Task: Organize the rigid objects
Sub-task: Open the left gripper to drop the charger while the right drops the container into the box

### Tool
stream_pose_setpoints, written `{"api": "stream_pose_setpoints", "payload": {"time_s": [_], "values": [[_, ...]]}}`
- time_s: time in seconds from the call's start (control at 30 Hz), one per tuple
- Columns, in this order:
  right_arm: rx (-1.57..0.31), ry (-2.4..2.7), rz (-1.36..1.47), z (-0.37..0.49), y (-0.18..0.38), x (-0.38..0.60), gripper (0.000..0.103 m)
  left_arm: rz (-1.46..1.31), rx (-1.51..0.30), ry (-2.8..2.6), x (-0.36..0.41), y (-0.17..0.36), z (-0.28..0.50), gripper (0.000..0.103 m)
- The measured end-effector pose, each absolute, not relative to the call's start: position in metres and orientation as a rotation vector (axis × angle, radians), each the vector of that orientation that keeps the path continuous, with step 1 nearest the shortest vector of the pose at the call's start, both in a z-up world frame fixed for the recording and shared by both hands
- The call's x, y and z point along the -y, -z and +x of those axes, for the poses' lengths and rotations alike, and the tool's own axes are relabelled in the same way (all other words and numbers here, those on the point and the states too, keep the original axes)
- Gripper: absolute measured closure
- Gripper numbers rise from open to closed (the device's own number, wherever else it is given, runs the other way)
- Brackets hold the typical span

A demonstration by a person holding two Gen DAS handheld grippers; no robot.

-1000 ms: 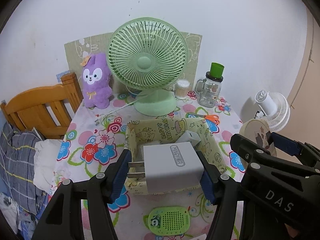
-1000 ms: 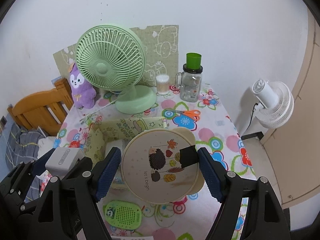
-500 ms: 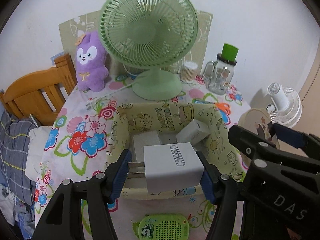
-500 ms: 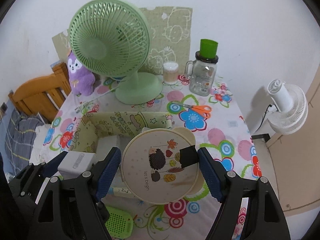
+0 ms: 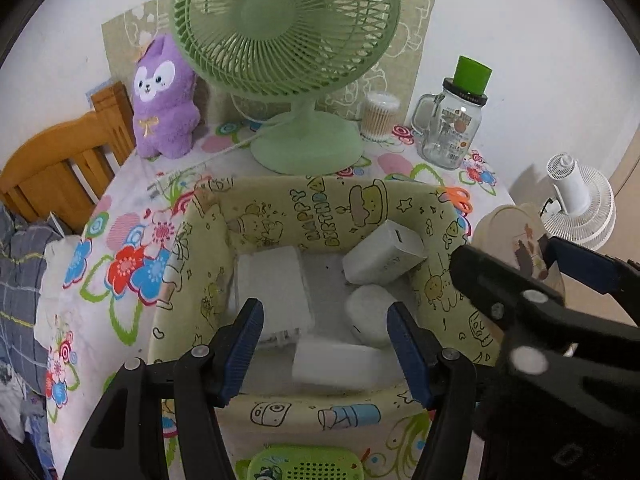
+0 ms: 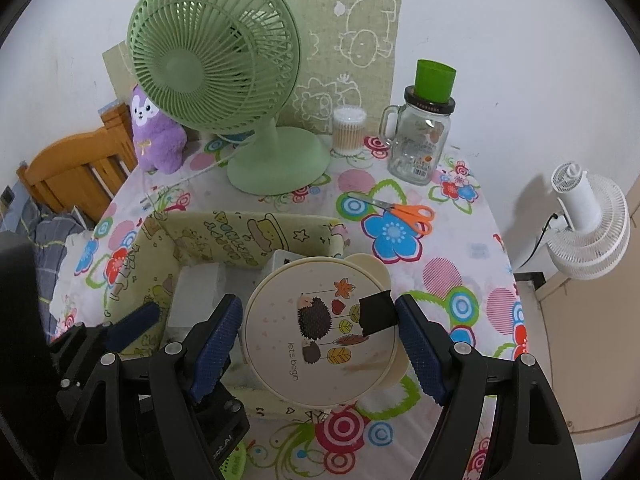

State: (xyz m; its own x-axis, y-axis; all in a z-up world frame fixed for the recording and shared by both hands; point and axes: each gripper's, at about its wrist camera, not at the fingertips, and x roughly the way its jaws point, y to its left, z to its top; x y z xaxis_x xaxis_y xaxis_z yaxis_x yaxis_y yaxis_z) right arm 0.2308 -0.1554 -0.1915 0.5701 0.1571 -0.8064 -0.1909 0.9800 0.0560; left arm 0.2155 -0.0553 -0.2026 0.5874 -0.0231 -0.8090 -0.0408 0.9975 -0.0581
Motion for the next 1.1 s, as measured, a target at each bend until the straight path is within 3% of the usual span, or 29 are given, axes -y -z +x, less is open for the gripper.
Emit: {"api": "stream_pose_setpoints", "payload": {"time_s": [0.27, 0.43, 0.9, 1.03, 1.1], "values": [[-0.945, -0.228, -0.031, 0.234, 0.196, 0.15, 0.023, -0.092, -0.937, -0.022, 0.047, 0.2, 0.211, 0.015], [-0.946, -0.26, -0.023, 0.238, 0.198, 0.14, 0.023, -0.062, -0.928, -0.056, 0.041, 0.199, 0.21, 0.01], [-0.998, -0.334, -0.022, 0.253, 0.217, 0.114, 0.021, -0.057, -0.961, -0.074, 0.027, 0.206, 0.212, 0.007], [-0.98, -0.308, -0.038, 0.25, 0.216, 0.114, 0.007, -0.055, -0.959, -0.064, 0.028, 0.206, 0.214, 0.007], [-0.976, -0.297, -0.039, 0.248, 0.217, 0.116, 0.007, -0.06, -0.957, -0.057, 0.028, 0.204, 0.214, 0.006]]}}
